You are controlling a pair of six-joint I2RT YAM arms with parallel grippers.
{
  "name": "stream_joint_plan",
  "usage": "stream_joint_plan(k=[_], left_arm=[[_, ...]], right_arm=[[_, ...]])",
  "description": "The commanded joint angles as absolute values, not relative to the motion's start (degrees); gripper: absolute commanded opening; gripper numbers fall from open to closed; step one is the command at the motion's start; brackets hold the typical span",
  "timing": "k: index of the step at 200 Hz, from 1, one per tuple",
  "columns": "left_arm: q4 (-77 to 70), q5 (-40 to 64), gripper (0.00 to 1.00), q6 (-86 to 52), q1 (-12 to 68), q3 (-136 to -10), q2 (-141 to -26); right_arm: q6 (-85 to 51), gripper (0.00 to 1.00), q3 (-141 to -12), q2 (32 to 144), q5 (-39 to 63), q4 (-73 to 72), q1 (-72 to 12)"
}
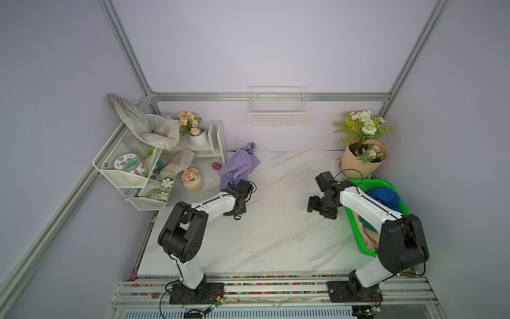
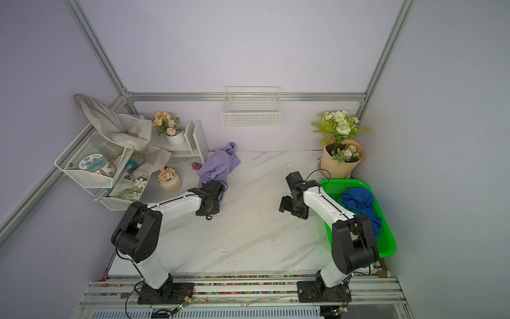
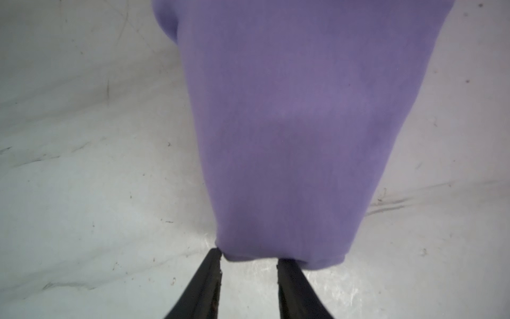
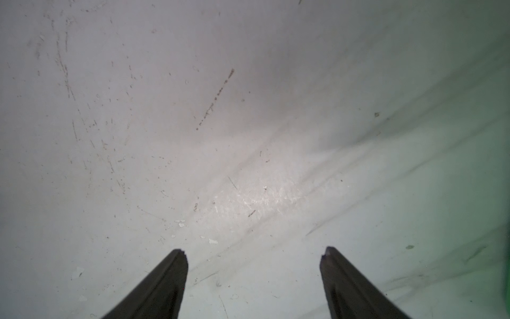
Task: Fold and stack t-shirts
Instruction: Flatten out the T-shirt at the center of the board.
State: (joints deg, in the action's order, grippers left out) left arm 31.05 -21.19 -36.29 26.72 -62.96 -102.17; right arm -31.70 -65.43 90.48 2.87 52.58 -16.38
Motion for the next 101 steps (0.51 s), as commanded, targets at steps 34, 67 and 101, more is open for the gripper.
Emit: stream_joint_plan(k=[34,67,101], left_arm=[[24.2,-22.3,0.00,-31.6,23.1,-67.2,-106.3],[25.4,-24.5,0.00,-28.2,22.2,-73.1,-104.4],[26.8,-19.9,0.00,-27.3,22.5,-76.8,-98.2]], right_arm=[[-31.0,0.82,-66.0,89.2,0.1,54.5,-16.7],[-31.1,0.72,-66.5,89.6,-0.2,54.4,-16.7],[-30.3,0.68,-68.0,90.4,0.3,54.6,-17.3]])
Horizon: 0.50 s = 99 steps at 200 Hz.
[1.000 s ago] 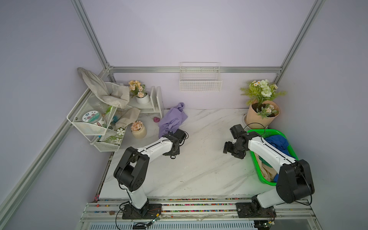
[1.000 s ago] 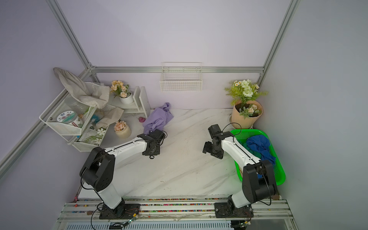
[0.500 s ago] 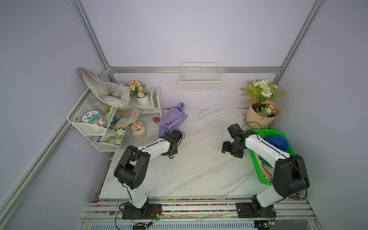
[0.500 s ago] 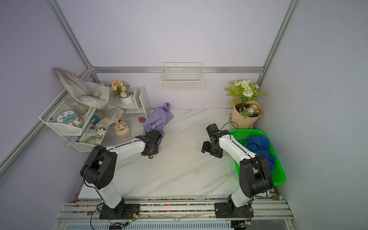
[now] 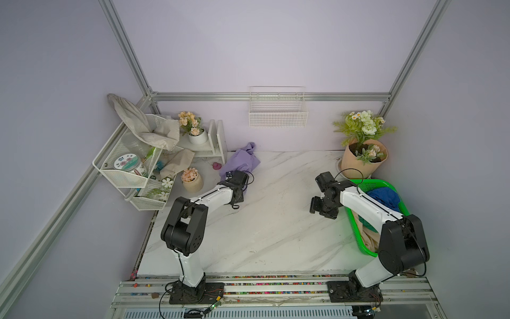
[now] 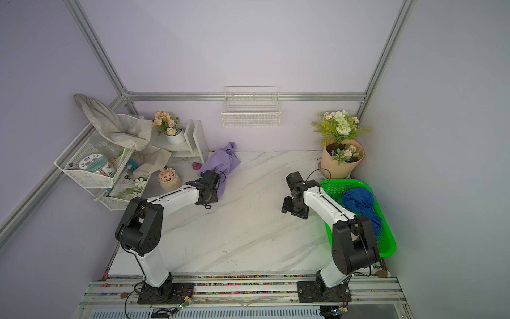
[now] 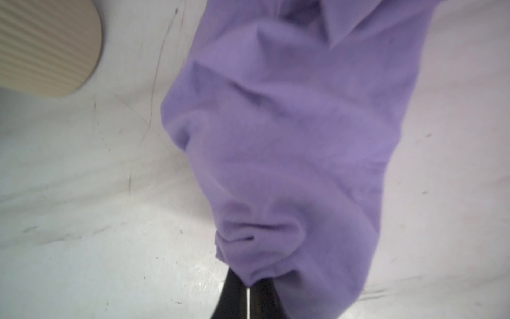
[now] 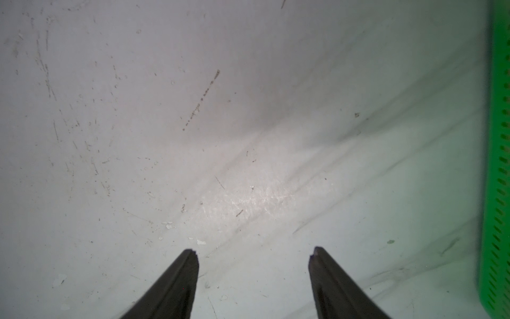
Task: Fold and stack t-shirts
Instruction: Flatten out the T-shirt at the center of the board.
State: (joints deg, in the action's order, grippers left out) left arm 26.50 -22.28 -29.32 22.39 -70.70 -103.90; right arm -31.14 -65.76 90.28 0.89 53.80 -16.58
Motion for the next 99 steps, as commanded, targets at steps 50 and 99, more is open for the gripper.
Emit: stream_joint_plan(k=[50,99], left_arm=[[28.8,-20.5,0.00,-23.7,29.2,-82.3,-88.1],[32.2,-23.6,0.00,-16.9,40.0,-97.5,-84.3]], right_arm=[[-29.8,0.68,-70.6,93.5,3.2,52.8,-20.3],[-28.7,0.61,-74.7,96.1,10.9,45.8,-24.6]])
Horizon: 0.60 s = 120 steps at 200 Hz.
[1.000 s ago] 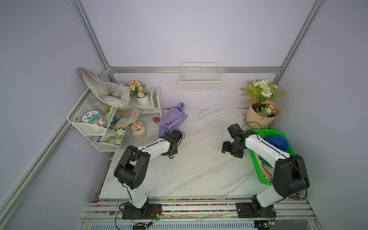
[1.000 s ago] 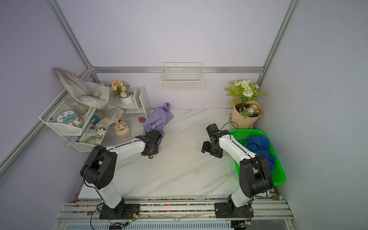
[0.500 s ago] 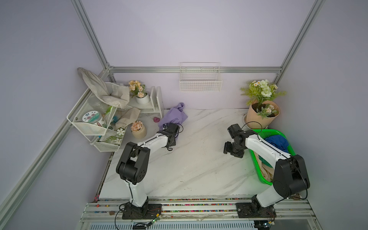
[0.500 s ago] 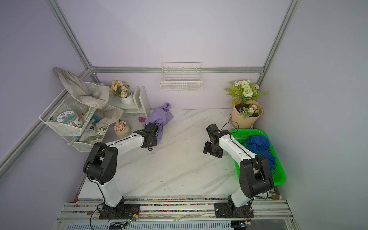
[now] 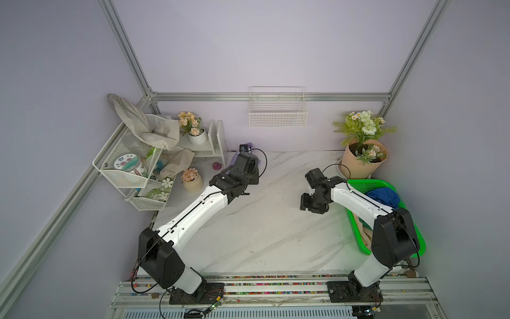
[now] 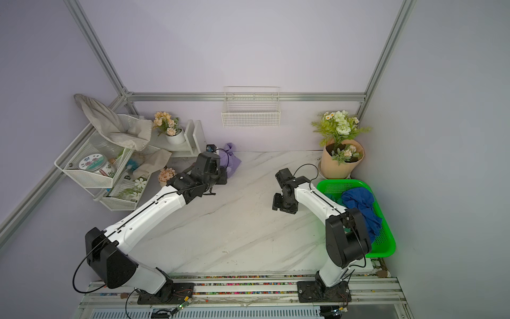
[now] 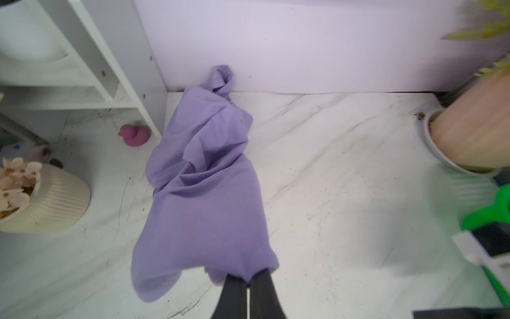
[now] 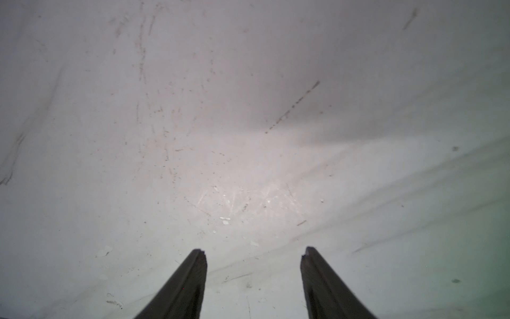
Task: Fold and stack t-shirts
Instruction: Flatten out the T-shirt at the center of the board.
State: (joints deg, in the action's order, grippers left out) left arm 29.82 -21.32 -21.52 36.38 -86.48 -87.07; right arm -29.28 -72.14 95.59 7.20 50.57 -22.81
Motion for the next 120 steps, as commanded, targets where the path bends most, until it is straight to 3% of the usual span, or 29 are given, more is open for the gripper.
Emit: stream_joint_plan(k=[1,48,120], left_arm=[[32.2,-23.6,0.00,-16.8,40.3,-98.1,-84.3],[32.0,-34.3,0.00,-4.2,53.7,-109.9,-83.1],[24.7,-41.5,0.00,-1.2,54.7,-103.7,-75.5]], right_arm=[[-28.7,0.61,-74.8,96.2,10.9,45.7,-24.6],[-28.6,0.61,-78.6,101.3,10.2,45.0,-26.7],[-30.2,0.62,-78.2,103.9,8.5,42.3,-28.3]])
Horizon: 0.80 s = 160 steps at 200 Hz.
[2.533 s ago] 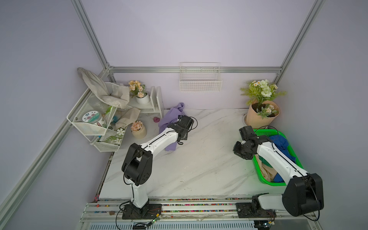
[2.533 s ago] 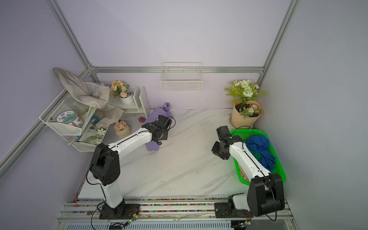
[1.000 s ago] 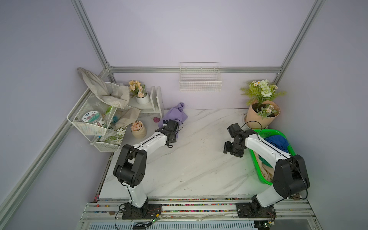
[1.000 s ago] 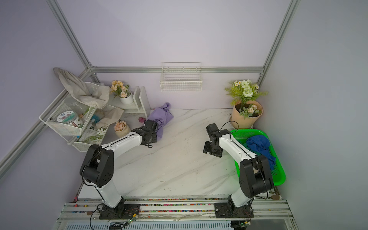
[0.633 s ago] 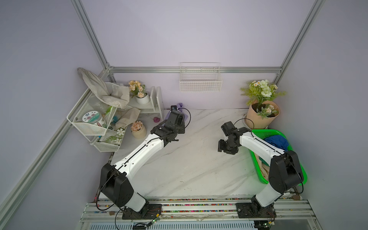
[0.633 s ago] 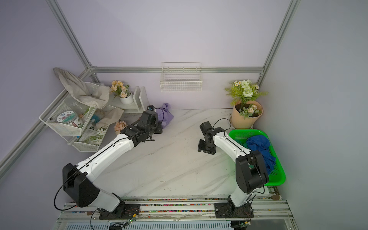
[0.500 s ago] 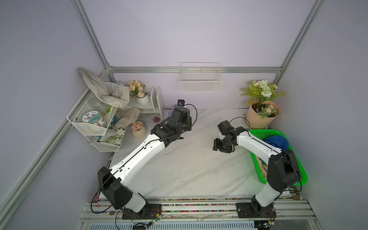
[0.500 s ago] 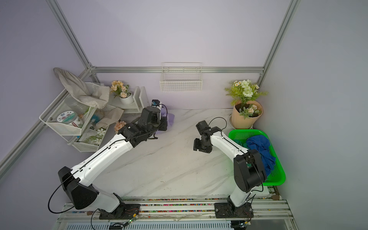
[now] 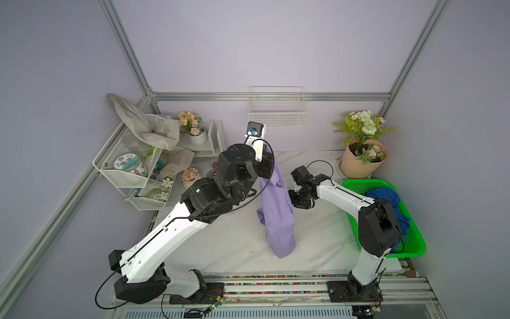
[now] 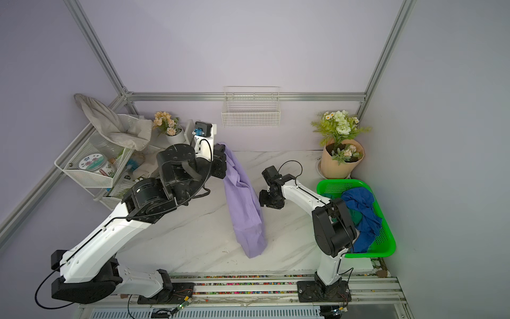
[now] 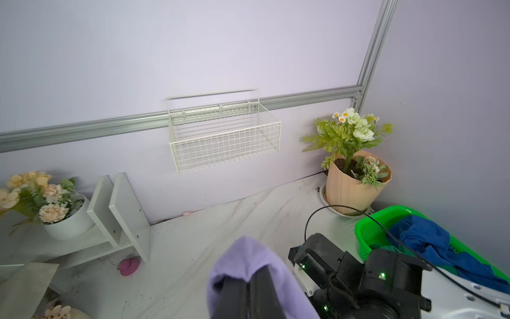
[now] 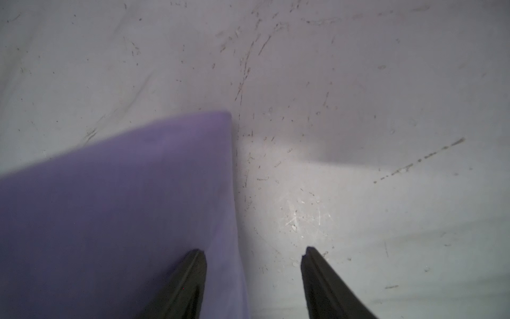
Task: Fold and stack t-shirts
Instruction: Flatten out the T-shirt at the center of the board.
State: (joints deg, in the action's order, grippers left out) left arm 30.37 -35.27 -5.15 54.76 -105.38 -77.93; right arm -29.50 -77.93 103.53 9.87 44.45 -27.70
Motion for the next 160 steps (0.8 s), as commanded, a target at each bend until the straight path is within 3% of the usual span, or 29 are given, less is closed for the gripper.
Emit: stream_joint_plan(k=[1,26,52,86,160], left_arm=[[24.5,-41.7,0.00,-1.0,54.7,-103.5,-75.4],[22.1,-46.8,0.00,-1.0,49.7,-95.6,-71.3],[31.5,-38.1,0.00,-16.2,34.9,-88.9,-66.7],[39.4,-32.1,0.00,-25.2,24.0,-80.0,-66.6],[39.4,-25.0,0.00,-31.8,21.0,-72.7,-69.5]], right_arm=[[-30.2,0.62,-78.2,104.0,8.5,42.3,-28.4],[-30.8,0.62,-78.2,104.7,7.8,41.8,-28.7],[-31.3,0.62,-77.9,104.9,6.9,41.6,-29.0],[-31.3,0.63,-77.1,104.9,7.8,41.7,-29.2],[-23.3,0.61,-75.4,105.5,18.9,46.7,-33.1]])
